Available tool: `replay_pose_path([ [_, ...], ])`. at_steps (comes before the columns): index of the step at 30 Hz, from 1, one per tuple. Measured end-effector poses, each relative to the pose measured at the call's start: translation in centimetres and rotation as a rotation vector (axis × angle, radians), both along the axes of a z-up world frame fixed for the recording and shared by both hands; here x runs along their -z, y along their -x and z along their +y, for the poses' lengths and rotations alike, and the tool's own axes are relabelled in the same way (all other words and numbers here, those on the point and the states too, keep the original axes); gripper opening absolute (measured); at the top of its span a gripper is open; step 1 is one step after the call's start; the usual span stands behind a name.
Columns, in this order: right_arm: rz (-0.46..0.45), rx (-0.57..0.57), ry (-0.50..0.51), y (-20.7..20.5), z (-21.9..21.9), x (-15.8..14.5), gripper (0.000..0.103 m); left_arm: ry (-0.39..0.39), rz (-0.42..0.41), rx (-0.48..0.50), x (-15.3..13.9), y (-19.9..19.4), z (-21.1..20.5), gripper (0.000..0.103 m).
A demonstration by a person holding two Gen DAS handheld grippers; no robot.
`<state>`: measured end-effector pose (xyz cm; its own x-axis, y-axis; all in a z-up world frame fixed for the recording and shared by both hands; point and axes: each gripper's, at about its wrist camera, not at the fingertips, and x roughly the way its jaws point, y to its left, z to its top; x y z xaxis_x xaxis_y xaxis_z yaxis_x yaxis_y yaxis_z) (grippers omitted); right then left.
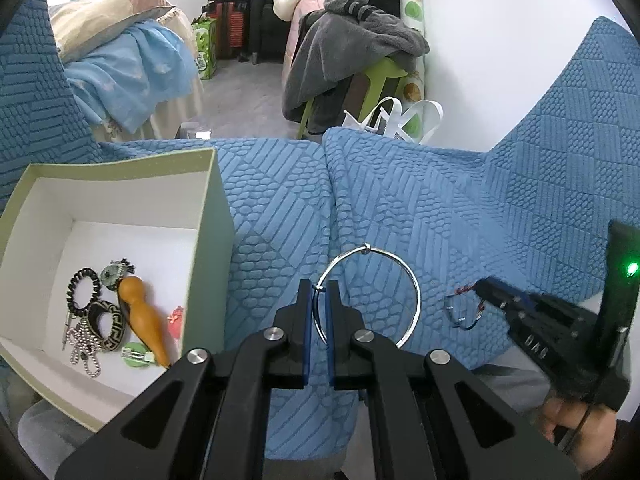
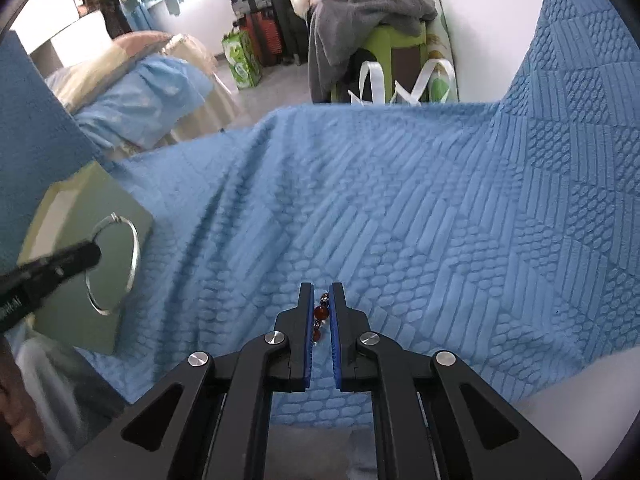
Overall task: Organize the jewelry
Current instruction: 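Carry the hoop and bracelet over the box and open both grippers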
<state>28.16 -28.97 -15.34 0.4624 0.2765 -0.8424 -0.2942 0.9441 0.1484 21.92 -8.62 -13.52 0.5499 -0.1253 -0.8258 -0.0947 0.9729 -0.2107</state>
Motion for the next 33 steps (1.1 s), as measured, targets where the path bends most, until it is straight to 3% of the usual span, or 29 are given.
replay_pose_path([
  [10,-0.117,-0.037,0.008,0.3,2.3,-8.5,0.006,-0.009,-0.033,0.006,-5.6,0.8,1.6,0.005],
  [22,-0.246,-0.100,-0.039,1.2,8.1,-19.5,0.006,-0.031,-0.106,-0.027,-13.8,2.2,7.2,0.005],
  [33,-0.292,-0.154,-0.102,2.4,14.5,-24.4,0.006,-0.040,-0.162,-0.062,-18.4,3.8,12.4,0.006],
])
